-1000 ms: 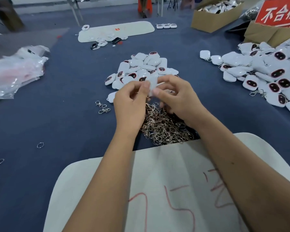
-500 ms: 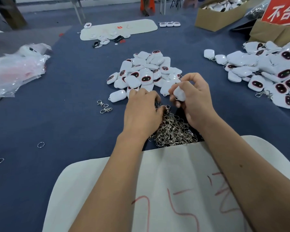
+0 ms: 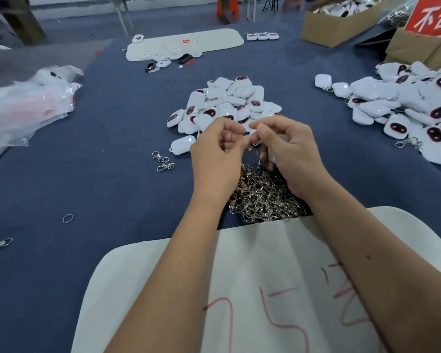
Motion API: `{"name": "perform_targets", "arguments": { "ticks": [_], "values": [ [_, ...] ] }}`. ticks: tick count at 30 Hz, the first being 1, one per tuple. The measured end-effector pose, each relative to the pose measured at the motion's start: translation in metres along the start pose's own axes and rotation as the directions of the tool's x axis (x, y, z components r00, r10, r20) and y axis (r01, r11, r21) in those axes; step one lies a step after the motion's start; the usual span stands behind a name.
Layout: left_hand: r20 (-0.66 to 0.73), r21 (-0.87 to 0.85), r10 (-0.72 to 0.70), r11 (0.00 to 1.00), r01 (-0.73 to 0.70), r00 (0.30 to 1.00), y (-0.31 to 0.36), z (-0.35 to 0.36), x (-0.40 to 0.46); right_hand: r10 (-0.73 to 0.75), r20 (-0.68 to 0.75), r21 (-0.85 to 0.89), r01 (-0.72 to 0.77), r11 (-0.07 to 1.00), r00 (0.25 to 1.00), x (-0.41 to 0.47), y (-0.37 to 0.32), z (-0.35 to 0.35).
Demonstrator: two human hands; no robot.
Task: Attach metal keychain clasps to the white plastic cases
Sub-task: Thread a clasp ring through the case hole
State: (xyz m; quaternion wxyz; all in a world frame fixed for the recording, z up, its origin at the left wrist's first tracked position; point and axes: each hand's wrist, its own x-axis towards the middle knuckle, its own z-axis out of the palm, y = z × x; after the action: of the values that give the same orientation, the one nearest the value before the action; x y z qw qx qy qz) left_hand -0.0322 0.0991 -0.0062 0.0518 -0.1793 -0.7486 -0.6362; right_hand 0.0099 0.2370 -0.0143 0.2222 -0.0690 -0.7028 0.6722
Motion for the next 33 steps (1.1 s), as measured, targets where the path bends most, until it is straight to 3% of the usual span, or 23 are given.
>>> {"name": "perform_targets", "arguments": {
  "ticks": [6, 19, 27, 33],
  "values": [
    [-0.069, -0.134, -0.067, 0.989, 0.057, 0.995, -0.0013, -0.0016, 0.0017, -0.077, 0.082, -0.130, 0.088, 0.988, 0.994, -0.0002, 0.0013, 0.0003],
    [-0.041, -0.279, -0.086, 0.958, 0.071, 0.995, -0.0027, -0.0019, 0.0005, -0.028, 0.036, -0.096, 0.031, 0.995, 0.999, -0.0021, 0.0007, -0.0011],
    [0.041, -0.201, -0.051, 0.978, 0.059, 0.998, -0.0012, -0.0014, 0.0008, 0.033, 0.081, 0.105, -0.042, 0.994, 0.996, -0.0007, -0.0060, -0.0052],
    [0.083, -0.137, 0.028, 0.990, -0.016, 0.996, 0.0024, -0.0013, 0.0002, 0.034, 0.128, 0.131, -0.051, 0.990, 0.991, -0.0006, -0.0057, -0.0074]
  ]
}}
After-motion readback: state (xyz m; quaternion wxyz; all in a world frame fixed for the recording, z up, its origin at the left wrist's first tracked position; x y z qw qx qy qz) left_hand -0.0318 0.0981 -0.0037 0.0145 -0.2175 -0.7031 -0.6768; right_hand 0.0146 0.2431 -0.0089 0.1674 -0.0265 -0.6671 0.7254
